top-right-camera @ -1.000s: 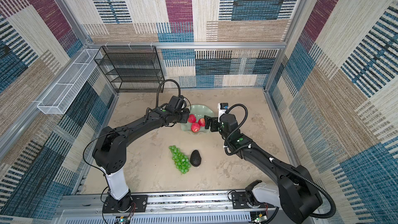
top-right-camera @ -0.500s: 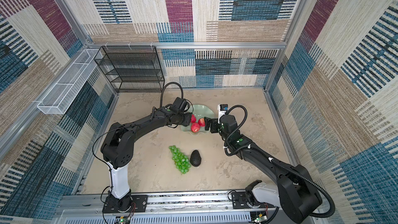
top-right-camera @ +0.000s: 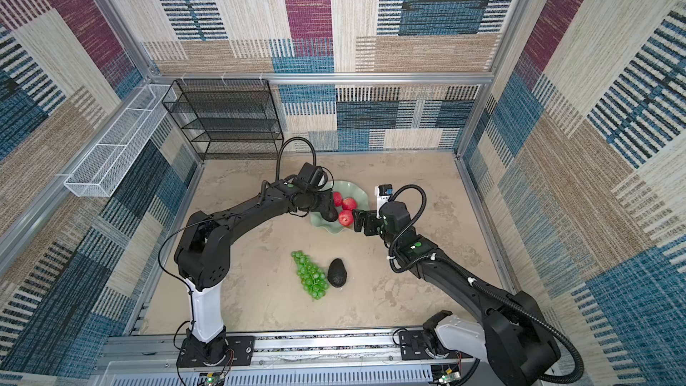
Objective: Place and organize the fake fruits in the fruit bowl
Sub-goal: 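Lower the avocado into the bowl beside the apples and open the left gripper, then grasp the remaining avocado with the right gripper, then place the avocado into the bowl with the right gripper and release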
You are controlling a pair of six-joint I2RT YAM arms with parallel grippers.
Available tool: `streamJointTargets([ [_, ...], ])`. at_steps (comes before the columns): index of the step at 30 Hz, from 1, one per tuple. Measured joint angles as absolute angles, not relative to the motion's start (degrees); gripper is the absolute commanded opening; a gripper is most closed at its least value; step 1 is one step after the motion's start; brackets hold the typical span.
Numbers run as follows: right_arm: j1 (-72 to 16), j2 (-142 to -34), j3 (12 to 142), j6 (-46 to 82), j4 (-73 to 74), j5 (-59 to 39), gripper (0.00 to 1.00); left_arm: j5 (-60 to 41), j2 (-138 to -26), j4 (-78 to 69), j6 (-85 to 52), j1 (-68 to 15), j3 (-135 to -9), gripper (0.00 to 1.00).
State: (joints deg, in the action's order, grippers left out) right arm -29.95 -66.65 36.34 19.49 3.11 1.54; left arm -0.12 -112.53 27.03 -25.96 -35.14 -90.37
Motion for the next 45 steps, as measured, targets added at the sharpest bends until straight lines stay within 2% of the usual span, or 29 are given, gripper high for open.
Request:
streamJointTargets([
  [6,-39.51,-65.82,33.23,22.57,-2.7,-0.99,0.95,4.82,-102.15,23.51,-25.87,-34.98,-83.7,0.67],
  [11,-48.45,-66.63,30.17,28.97,-4.78,-2.46,0.94,12.08,-88.31,17.37,-25.47,-33.89,-71.83,0.71],
  [15,-52.05,-69.73,29.91,32.23,-5.08,-2.42,0.91,16.45,-78.91,14.57,-25.52,-31.83,-62.78,0.73],
  [18,-52.75,-72.99,30.33,33.78,-4.99,-2.35,0.84,18.57,-72.73,13.82,-25.91,-29.87,-56.9,0.75],
  [23,-52.9,-78.78,31.64,34.65,-3.46,-2.35,0.61,20.93,-63.88,14.68,-27.86,-27.18,-48.71,0.77],
  [25,-52.93,-79.44,31.64,35.14,-2.46,-2.35,0.55,21.19,-61.49,14.85,-28.56,-26.65,-46.41,0.77],
  [30,-52.93,-76.12,30.17,36.21,-3.53,-0.64,0.48,21.45,-58.63,15.51,-30.22,-25.61,-42.65,0.77],
  [39,-52.03,-61.69,33.85,32.69,-11.44,9.67,0.48,18.59,-61.78,14.74,-32.42,-24.84,-41.47,0.78],
  [45,-45.5,-71.26,45.5,19.22,-6.83,9.8,0.47,16.8,-61.63,14.63,-32.82,-24.6,-42.28,0.78],
])
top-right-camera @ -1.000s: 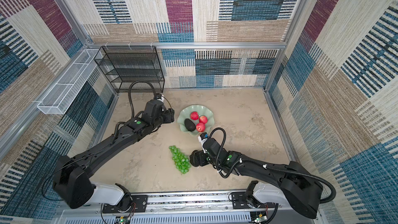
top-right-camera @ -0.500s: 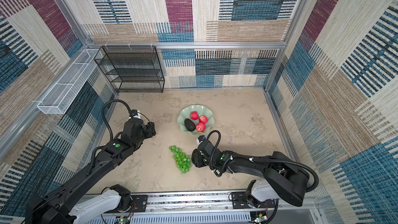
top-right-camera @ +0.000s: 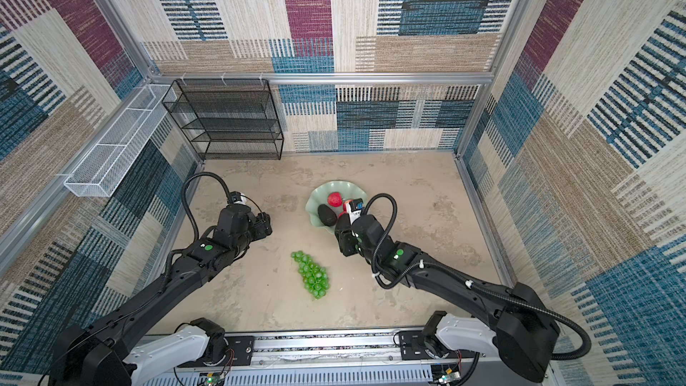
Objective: Place and organize the fake fruits in the fruit bowl
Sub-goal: 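Place the avocado into the bowl with the right gripper and release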
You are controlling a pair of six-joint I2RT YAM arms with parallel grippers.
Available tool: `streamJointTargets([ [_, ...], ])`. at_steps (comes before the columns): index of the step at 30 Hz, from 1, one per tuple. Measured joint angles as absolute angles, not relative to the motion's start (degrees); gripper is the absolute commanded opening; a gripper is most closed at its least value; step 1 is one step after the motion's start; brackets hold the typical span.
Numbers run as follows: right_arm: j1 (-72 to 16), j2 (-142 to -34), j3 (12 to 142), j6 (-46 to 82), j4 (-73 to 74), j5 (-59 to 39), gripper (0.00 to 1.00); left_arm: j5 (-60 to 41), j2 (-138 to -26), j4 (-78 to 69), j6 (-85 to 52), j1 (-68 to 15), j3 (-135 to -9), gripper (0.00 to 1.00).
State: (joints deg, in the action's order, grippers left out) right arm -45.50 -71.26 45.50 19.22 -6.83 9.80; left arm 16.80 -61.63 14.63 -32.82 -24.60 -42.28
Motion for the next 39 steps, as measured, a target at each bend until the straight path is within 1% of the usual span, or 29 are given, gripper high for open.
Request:
streamJointTargets([
  [7,-42.24,-90.0,60.64,4.49,-2.63,3.9,0.45,16.53,-56.16,16.12,-32.82,-24.36,-41.23,0.78],
  [11,-41.63,-97.6,64.66,0.82,-2.7,1.52,0.45,16.86,-53.56,18.37,-32.8,-24.12,-40.53,0.78],
  [15,-41.06,-101.75,66.02,-0.14,-2.98,0.54,0.45,17.65,-52.07,19.77,-32.8,-24.01,-40.05,0.79],
  [17,-40.6,-102.61,66.04,-0.23,-2.96,0.1,0.47,17.69,-51.83,20.03,-32.8,-23.97,-39.92,0.79],
  [21,-39.97,-104.12,66.04,-0.19,-2.92,0.19,0.58,17.72,-51.9,20.14,-32.8,-23.9,-39.92,0.79],
  [27,-39.2,-104.25,65.93,0.47,-2.9,0.12,0.78,17.63,-52.51,20.18,-32.73,-23.86,-40.29,0.79],
  [29,-39.03,-102.61,65.47,0.69,-2.94,0.21,0.84,17.61,-52.51,20.1,-32.56,-23.86,-40.38,0.79],
  [31,-39.05,-99.98,64.84,1.21,-2.9,0.25,0.92,17.61,-52.56,20.12,-32.56,-23.86,-40.38,0.79],
  [32,-39.03,-97.89,63.94,1.63,-2.42,0.34,0.95,17.61,-52.58,20.1,-32.56,-23.83,-40.38,0.79],
  [34,-39.05,-93.34,60.88,2.37,-0.99,0.14,0.98,17.58,-52.69,19.97,-32.56,-23.75,-40.38,0.79],
  [39,-41.06,-81.91,49.47,5.85,2.68,-4.29,1.0,17.56,-53.71,19.55,-32.56,-23.75,-40.27,0.79],
])
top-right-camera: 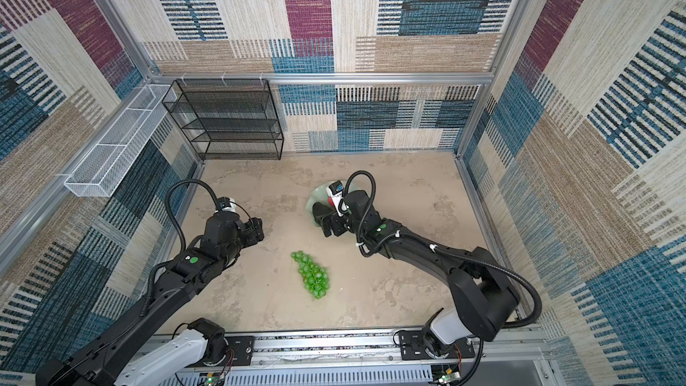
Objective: Place and organize the fake fruits in the fruit bowl
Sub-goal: 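Place the avocado into the bowl with the right gripper and release, then grasp the green grapes by the stem with the right gripper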
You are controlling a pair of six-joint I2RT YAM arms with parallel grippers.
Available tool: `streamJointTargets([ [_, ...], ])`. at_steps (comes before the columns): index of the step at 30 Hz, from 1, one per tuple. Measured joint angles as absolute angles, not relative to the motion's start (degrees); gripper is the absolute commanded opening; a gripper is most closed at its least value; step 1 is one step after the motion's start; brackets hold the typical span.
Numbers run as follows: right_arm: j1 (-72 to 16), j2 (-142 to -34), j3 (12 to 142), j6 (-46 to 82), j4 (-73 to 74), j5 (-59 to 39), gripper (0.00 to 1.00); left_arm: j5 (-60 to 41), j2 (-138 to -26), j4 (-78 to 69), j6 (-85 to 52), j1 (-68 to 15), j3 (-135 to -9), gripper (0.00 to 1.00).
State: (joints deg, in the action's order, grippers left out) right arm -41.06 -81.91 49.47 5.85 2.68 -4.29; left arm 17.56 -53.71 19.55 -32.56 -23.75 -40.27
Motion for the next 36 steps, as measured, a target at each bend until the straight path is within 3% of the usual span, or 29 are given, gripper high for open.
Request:
streamJointTargets([
  [8,-53.8,-78.13,36.45,8.14,6.52,-7.6,1.0,17.32,-55.53,19.0,-32.53,-23.59,-40.36,0.79],
  [20,-60.49,-91.66,38.74,9.17,9.19,-2.72,0.98,17.17,-53.87,19.05,-32.56,-23.4,-40.27,0.79],
  [23,-60.69,-94.11,39.53,9.63,9.17,-1.19,0.89,17.3,-53.19,19.11,-32.56,-23.38,-40.27,0.79],
  [31,-60.69,-95.18,38.5,12.45,10.81,0.95,0.51,17.61,-53.17,19.11,-32.56,-23.27,-40.12,0.8],
  [36,-60.73,-91.53,34.96,16.01,12.36,2.68,0.41,17.58,-53.69,19.11,-32.58,-23.22,-40.12,0.8],
])
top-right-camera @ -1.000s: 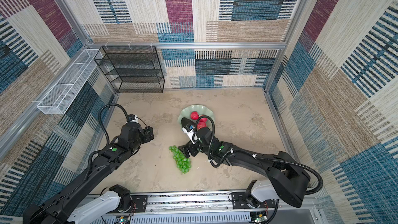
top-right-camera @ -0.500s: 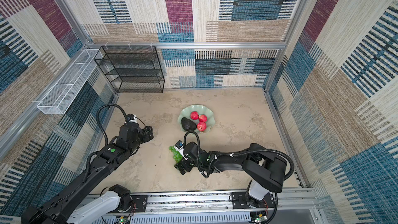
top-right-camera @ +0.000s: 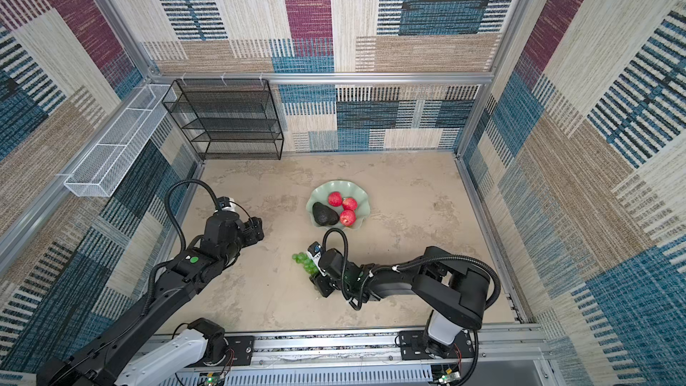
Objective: Place and organize the fake fruits in the fruit bowl
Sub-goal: 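Grasp the green grapes by the stem with the right gripper, then lay the grapes on top of the fruit in the bowl with the right gripper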
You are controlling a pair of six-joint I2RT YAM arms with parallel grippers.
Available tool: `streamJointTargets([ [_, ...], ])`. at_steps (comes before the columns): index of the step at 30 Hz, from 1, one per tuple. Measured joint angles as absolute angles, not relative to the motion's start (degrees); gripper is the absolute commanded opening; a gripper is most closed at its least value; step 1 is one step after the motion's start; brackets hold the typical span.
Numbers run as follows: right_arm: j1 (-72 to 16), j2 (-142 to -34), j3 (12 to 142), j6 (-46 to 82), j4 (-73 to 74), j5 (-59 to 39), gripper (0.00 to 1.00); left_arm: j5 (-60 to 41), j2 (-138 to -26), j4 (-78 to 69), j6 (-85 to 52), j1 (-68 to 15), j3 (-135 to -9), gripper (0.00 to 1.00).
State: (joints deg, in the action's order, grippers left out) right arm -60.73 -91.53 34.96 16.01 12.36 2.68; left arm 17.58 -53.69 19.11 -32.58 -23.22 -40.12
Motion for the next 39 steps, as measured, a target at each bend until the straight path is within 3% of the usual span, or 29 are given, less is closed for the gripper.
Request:
streamJointTargets([
  [9,-60.14,-69.45,29.61,23.11,3.68,9.39,0.4,14.76,-54.57,17.54,-32.56,-23.0,-39.42,0.8],
  [17,-46.54,-54.76,33.45,22.41,1.19,10.68,0.41,-6.5,-56.07,6.04,-28.64,-23.0,-38.87,0.8],
  [24,-35.55,-65.98,43.09,14.52,6.09,5.89,0.41,-19.55,-56.4,0.64,-27.05,-23.03,-39.33,0.81],
  [34,-30.76,-88.05,51.99,8.73,14.24,-0.03,0.44,-19.57,-53.08,1.8,-24.82,-23.03,-39.4,0.82],
  [39,-29.98,-95.66,52.6,8.36,15.2,-2.0,0.54,-16.67,-50.81,3.84,-23.44,-23.03,-39.2,0.82],
])
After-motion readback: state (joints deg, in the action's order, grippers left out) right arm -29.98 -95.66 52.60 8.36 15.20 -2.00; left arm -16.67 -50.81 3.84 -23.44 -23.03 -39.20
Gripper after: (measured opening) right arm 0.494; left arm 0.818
